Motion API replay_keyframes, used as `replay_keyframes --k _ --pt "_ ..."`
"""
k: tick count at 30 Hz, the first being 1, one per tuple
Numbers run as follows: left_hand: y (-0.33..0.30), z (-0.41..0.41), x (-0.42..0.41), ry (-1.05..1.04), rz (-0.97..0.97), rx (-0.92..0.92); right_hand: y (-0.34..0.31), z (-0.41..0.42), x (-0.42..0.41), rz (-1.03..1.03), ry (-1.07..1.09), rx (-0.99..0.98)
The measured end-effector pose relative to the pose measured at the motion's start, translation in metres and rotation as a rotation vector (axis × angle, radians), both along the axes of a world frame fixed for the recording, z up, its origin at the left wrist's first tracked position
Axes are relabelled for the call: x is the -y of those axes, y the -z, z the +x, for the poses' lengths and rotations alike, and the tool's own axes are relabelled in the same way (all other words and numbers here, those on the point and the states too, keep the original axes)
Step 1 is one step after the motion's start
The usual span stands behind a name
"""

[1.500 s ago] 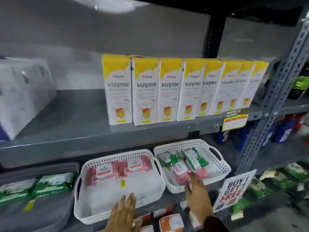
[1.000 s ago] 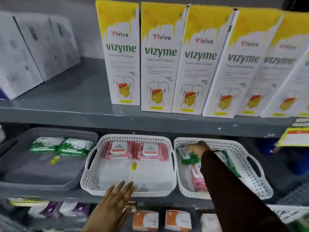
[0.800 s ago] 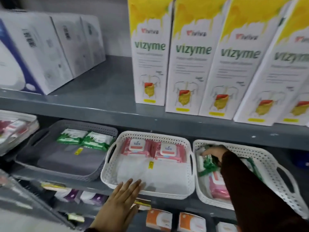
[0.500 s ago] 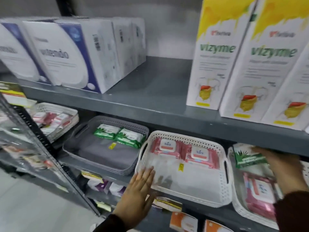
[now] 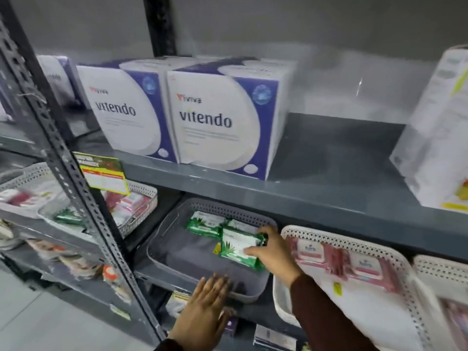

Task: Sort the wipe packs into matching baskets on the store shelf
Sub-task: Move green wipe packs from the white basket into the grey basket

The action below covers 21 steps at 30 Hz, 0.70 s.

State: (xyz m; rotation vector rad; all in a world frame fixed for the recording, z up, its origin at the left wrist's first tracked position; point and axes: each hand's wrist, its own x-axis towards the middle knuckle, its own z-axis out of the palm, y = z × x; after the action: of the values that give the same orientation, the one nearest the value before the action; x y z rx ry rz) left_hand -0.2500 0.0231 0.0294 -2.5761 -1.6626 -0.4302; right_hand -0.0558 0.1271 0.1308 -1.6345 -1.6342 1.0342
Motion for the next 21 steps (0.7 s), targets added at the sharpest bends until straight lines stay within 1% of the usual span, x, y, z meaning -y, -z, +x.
replay_keyframes --k 3,7,10,12,14,16,19,21 --pt "0.0 -0.006 0.001 0.04 0.008 -0.006 0.019 -0.032 -0.032 -0.014 -0.005 0.157" --pt "-0.008 -0.009 0.003 0.063 -0.018 0.01 0.04 -0.045 -0.052 0.001 0.014 0.505" --pt "-0.005 -0.01 0.004 0.062 -0.082 0.018 0.047 -0.048 -0.049 0.053 0.045 0.627" --pt "-0.004 -0.007 0.004 0.048 -0.103 0.011 0.043 -0.051 -0.042 0.106 0.016 0.608" --pt "-0.005 0.006 0.003 0.086 -0.085 0.036 0.034 -0.046 -0.027 0.158 0.039 0.505" --pt "-0.008 0.024 0.004 0.156 -0.071 0.082 0.022 -0.035 -0.007 0.272 0.114 0.379" --pt "-0.014 0.07 0.006 0.285 -0.072 0.134 0.014 0.015 0.023 0.401 0.255 0.194" --pt "-0.017 0.111 0.007 0.392 -0.057 0.139 0.015 0.073 0.041 0.443 0.389 0.154"
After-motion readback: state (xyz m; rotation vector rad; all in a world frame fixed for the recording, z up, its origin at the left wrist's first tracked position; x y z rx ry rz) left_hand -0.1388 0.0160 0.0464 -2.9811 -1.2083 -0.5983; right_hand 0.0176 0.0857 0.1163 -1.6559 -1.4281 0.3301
